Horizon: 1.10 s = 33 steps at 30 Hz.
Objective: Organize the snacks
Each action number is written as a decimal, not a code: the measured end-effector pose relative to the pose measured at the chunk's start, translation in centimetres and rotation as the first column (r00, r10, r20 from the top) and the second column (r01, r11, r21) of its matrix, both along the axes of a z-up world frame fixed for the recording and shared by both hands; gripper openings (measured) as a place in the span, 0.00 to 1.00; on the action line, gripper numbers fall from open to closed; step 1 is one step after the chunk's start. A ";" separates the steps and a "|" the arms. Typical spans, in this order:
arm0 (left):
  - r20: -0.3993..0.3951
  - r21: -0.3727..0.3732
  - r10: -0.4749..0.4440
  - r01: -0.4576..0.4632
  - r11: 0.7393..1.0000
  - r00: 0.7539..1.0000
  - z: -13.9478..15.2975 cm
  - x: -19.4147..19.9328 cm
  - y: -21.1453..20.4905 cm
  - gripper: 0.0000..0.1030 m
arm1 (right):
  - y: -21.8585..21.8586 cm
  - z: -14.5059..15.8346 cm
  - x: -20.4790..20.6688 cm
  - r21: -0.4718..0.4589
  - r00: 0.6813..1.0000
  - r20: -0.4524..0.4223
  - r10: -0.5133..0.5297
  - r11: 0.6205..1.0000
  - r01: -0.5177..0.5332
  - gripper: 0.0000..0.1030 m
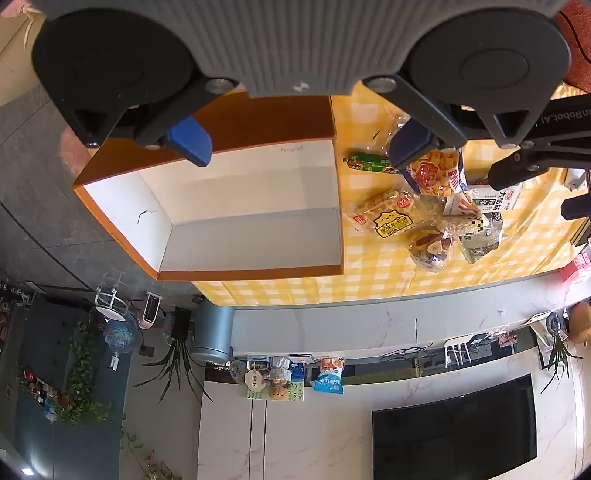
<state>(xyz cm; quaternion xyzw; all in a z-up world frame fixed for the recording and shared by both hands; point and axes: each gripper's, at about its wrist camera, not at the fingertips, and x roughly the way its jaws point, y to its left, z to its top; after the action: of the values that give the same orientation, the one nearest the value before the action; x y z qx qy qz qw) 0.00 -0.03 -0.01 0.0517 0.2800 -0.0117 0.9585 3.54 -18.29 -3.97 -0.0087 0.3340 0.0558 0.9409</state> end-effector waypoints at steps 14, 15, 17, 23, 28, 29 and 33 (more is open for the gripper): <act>-0.006 -0.004 0.003 -0.003 1.000 1.000 -0.9 0.0 -0.3 1.00 | 0.3 -0.1 0.0 -0.009 1.000 -0.008 0.002 1.000 -0.002 0.97; -0.006 -0.005 0.003 -0.003 1.000 1.000 -1.0 -0.1 -0.4 1.00 | 0.3 -0.1 0.0 -0.010 1.000 -0.007 0.002 1.000 -0.002 0.97; -0.009 -0.006 0.003 -0.003 1.000 1.000 -1.0 0.0 -0.3 1.00 | 0.3 -0.1 0.0 -0.010 1.000 -0.007 0.001 1.000 -0.001 0.97; -0.013 -0.007 0.001 -0.001 1.000 1.000 -2.0 0.0 -0.4 1.00 | 0.1 -0.2 0.1 -0.009 1.000 -0.011 -0.008 1.000 0.008 0.97; -0.026 -0.007 -0.008 0.008 1.000 1.000 -1.6 0.3 -0.4 1.00 | 0.1 -0.3 0.1 -0.008 1.000 -0.013 -0.008 1.000 0.008 0.97; -0.027 -0.007 -0.009 0.009 1.000 1.000 -1.6 0.3 -0.4 1.00 | 0.1 -0.3 0.1 -0.008 1.000 -0.014 -0.009 1.000 0.009 0.97; -0.030 -0.006 -0.012 0.012 1.000 0.999 -1.6 0.3 -0.4 1.00 | 0.2 -0.4 0.1 -0.009 1.000 -0.014 -0.011 1.000 0.011 0.97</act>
<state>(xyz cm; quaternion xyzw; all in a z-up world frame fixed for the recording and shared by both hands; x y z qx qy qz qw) 0.32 -0.46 -1.61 0.0503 0.2942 -0.0190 0.9542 3.64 -18.14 -4.36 -0.0109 0.3409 0.0493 0.9388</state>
